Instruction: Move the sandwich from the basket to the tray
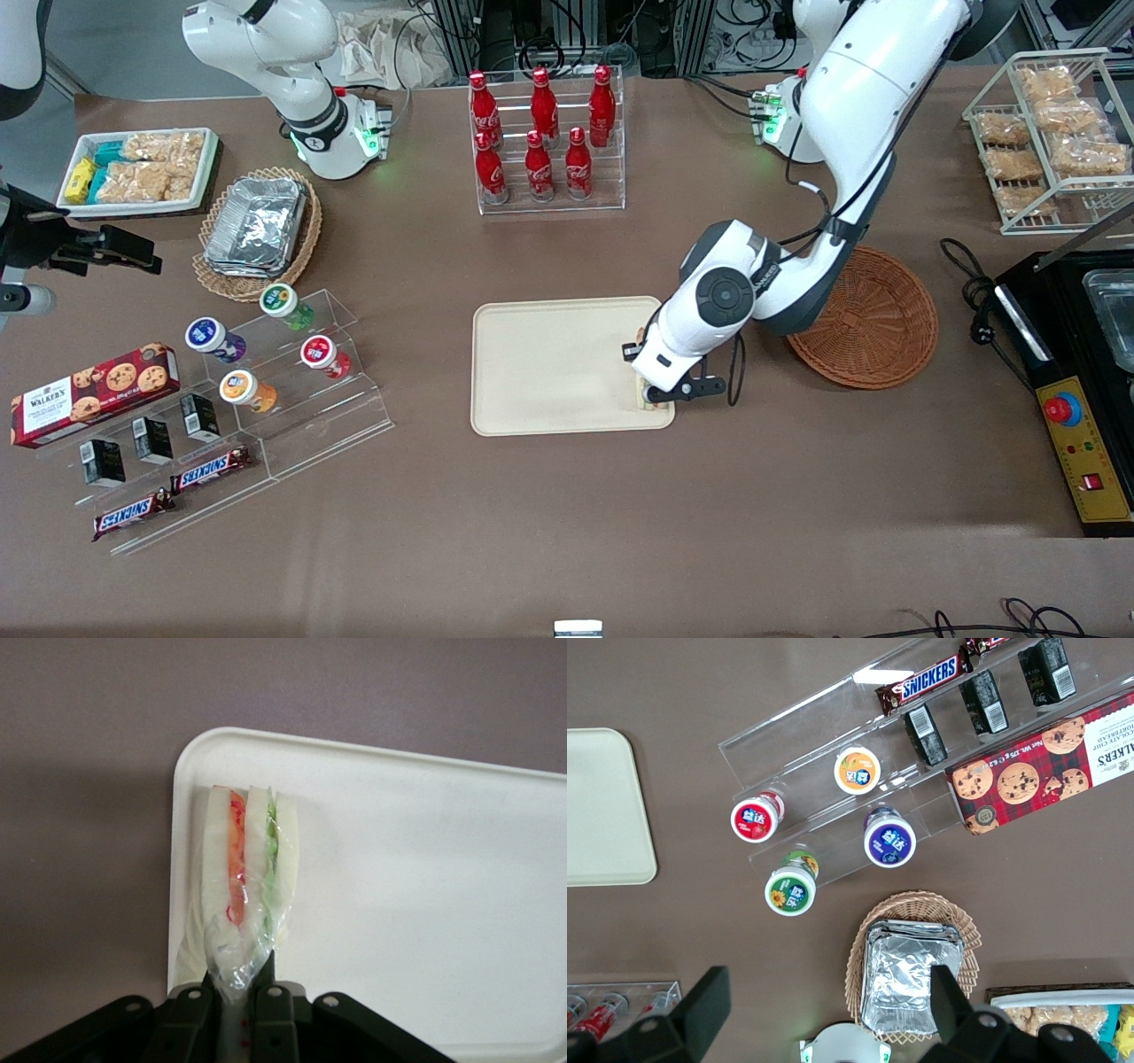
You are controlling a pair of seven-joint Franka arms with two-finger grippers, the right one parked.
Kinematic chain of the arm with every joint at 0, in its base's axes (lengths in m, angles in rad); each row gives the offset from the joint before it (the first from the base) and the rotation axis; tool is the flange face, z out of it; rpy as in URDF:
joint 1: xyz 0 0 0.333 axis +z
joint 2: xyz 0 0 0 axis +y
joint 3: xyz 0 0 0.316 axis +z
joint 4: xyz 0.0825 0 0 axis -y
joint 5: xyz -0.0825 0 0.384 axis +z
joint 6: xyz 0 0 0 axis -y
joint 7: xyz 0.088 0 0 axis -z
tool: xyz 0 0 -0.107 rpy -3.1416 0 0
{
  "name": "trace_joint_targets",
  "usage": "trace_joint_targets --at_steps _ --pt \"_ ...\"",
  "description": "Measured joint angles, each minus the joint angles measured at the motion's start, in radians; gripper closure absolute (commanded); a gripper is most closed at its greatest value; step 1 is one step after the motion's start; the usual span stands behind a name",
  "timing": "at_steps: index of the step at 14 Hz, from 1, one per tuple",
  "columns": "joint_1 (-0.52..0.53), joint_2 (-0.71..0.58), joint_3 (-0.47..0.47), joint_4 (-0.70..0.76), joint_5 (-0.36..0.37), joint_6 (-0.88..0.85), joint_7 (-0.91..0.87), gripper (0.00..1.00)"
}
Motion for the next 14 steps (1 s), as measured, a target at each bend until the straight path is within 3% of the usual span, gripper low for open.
trace_joint_targets --at_steps 1,2,3,6,10,14 --pt "-0.003 0.010 0.000 0.000 0.013 0.013 -0.008 0.88" --pt "-0.006 0.019 0.000 0.000 0.019 0.026 -0.014 0.49" --pt "-0.012 0.028 0.000 0.000 0.027 0.034 -0.023 0.02" --pt "-0.027 0.046 0.000 0.001 0.080 0.040 -0.053 0.00" --pt "-0.021 0.034 0.007 0.030 0.090 0.031 -0.120 0.00" --pt "0.058 -0.099 0.014 0.082 0.078 -0.178 -0.122 0.00"
